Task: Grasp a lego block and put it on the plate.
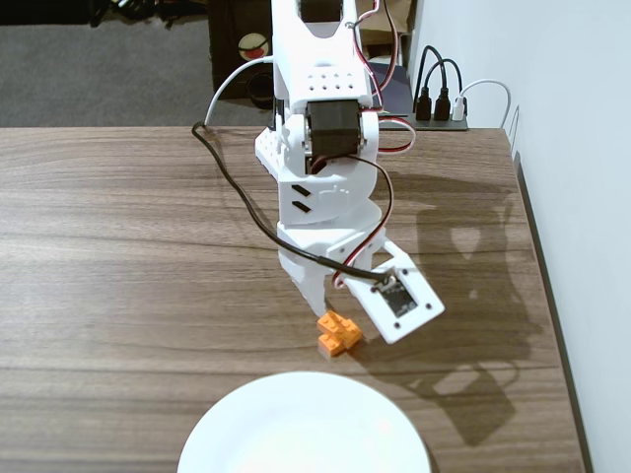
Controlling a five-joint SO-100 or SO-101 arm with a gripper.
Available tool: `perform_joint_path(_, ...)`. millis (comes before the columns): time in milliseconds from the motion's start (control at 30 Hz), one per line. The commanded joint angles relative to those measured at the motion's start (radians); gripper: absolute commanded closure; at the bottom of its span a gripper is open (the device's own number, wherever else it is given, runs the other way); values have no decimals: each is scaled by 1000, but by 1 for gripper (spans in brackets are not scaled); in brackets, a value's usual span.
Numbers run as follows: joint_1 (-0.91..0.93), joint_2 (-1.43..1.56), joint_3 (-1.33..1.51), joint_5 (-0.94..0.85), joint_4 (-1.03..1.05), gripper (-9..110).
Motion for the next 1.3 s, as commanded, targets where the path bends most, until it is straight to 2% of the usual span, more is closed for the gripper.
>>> perform_joint_path(0, 0, 18, 14, -6, -26, 83)
perform_joint_path(633, 38, -64, 61, -12, -130, 84)
perform_joint_path(1267, 26, -80, 66, -6, -149, 84)
